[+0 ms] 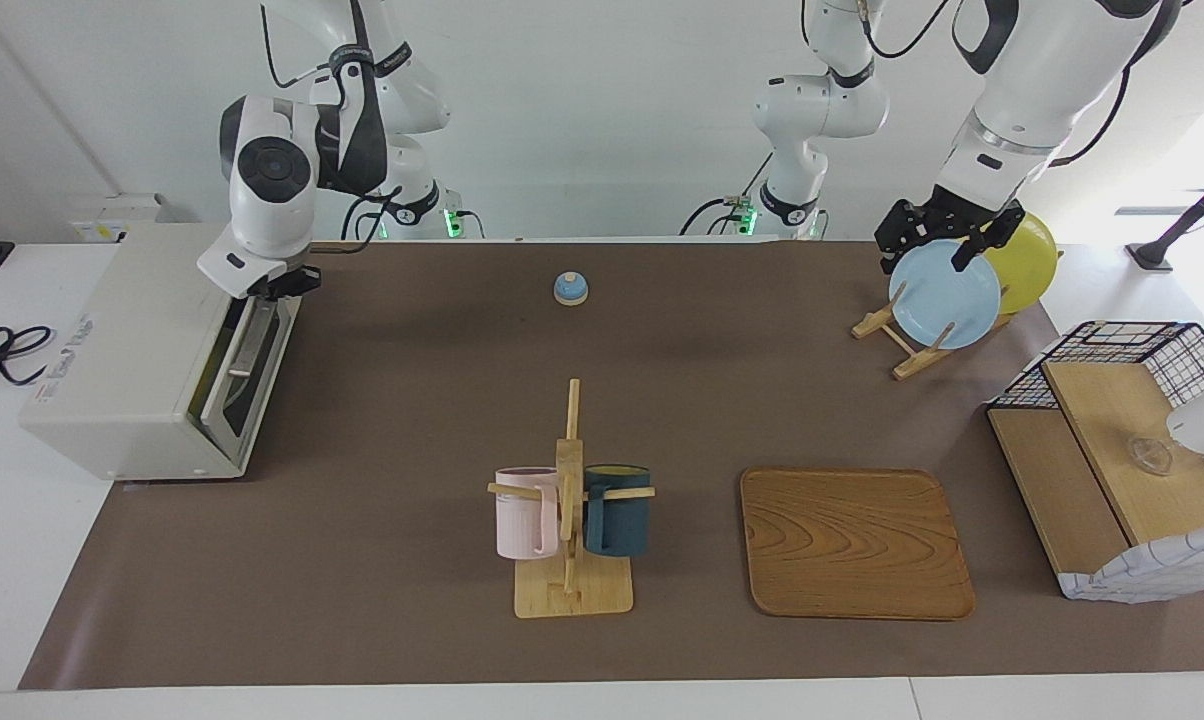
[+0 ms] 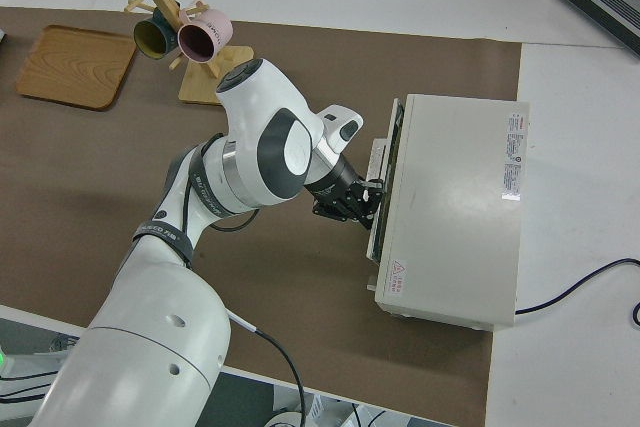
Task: Put corn in oven
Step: 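Push the oven door closed with the right gripper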
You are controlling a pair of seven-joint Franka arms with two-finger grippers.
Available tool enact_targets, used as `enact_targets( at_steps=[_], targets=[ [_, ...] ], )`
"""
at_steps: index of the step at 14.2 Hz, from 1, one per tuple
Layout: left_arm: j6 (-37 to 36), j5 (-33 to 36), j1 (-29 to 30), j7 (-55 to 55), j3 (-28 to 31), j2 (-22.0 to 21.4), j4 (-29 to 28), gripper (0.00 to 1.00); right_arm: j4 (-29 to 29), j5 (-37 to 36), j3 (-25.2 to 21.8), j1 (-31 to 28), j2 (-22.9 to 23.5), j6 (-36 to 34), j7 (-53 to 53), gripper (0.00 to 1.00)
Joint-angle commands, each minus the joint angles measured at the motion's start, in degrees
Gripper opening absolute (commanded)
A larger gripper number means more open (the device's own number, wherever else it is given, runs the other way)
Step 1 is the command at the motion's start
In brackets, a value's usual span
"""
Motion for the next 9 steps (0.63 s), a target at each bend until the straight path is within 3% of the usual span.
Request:
enact_targets(
  at_steps=[1,9],
  targets=[
    [-0.66,0.64,0.72,0.29,-0.44,-0.06,0.46,1.0,1.55,-1.04,0.29,-1.13,1.05,-0.12,-1.82,0.0],
    [-0.66,0.64,0.72,0.29,-0.44,0.03,0.46,1.0,6.83,-1.04,0.91,-0.69,0.96,-7.34,-4.36,0.0]
  ],
)
